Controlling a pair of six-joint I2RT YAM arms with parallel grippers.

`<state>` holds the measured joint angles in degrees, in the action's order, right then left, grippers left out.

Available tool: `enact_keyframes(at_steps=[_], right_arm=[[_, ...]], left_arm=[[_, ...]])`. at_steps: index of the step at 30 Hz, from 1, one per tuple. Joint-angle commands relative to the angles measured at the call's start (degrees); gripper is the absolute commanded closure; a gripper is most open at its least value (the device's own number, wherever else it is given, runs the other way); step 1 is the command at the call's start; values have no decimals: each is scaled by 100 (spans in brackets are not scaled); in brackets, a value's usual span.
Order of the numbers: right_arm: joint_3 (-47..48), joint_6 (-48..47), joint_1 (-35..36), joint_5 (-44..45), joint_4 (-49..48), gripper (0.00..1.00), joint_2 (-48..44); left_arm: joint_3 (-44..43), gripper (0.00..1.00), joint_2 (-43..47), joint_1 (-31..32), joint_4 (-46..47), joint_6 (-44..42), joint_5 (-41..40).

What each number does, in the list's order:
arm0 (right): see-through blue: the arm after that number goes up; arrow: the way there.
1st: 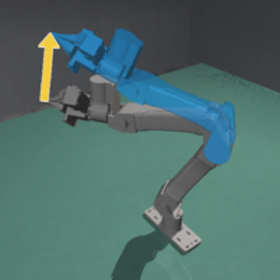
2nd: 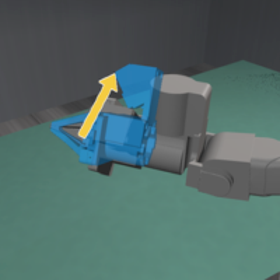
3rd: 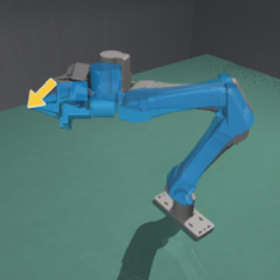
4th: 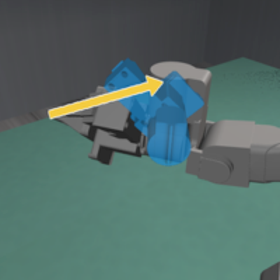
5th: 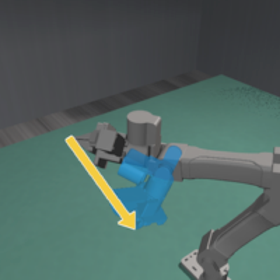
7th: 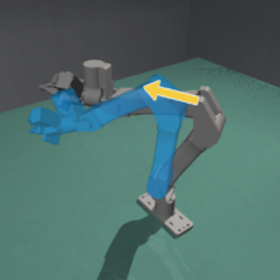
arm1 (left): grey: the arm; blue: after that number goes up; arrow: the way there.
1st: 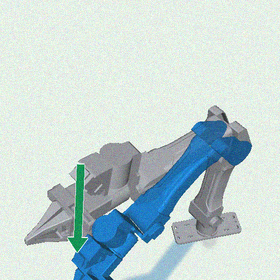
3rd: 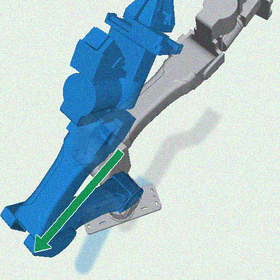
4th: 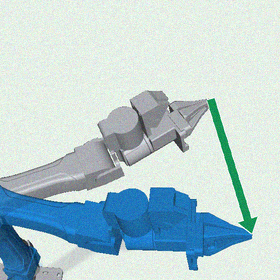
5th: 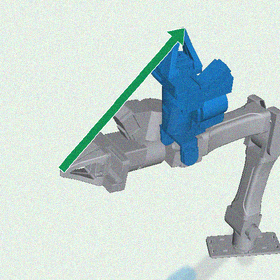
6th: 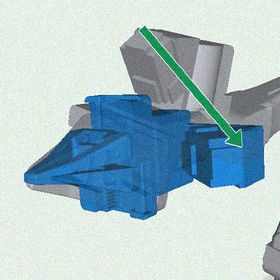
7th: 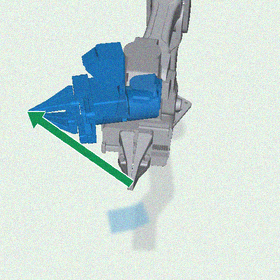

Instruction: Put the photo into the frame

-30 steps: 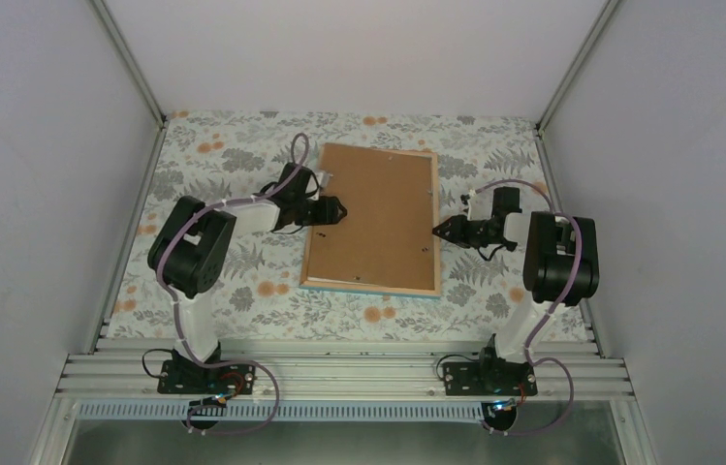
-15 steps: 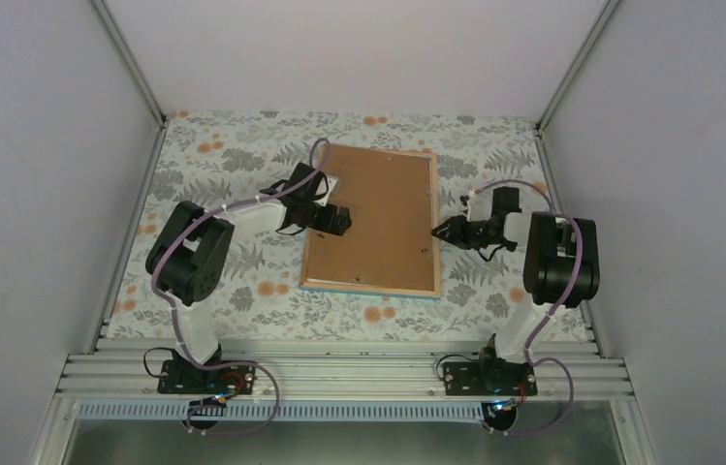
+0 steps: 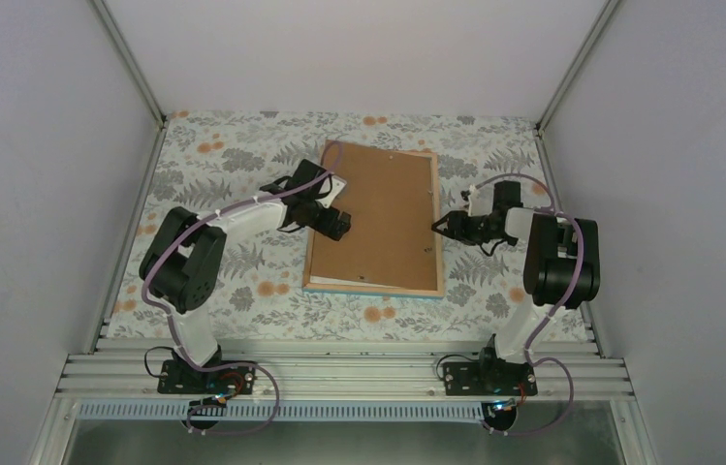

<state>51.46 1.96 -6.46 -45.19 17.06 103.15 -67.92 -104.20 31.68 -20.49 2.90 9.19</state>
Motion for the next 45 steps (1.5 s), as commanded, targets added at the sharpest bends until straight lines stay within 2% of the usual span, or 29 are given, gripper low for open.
enact_keyframes(at_steps=[1,5,14,18,22,27,34,39,45], right_arm=[[196,-113,-27,372,186,41,51],[267,-111,-30,355,213,37,84],[279,-185,-29,364,263,32,93],[363,-231,-31,411,308,28,137],[451,-264,-26,454,276,29,203],[594,-266,18,405,181,32,440],[648,-324,291,248,81,39,691],[570,-301,458,211,8,45,771],[455,-286,736,130,-71,46,760]], left_arm=[[-299,0,-43,-22,-290,-429,264],[-212,0,34,-48,-268,-413,670],[-129,0,87,-168,-326,-422,277],[-14,0,184,-252,-269,-466,292],[252,0,492,-558,27,-371,611],[473,8,628,-1147,318,-145,1126],[730,20,629,-1724,464,-330,1628],[665,42,335,-1992,347,-672,1843],[754,46,189,-2063,293,-879,1797]])
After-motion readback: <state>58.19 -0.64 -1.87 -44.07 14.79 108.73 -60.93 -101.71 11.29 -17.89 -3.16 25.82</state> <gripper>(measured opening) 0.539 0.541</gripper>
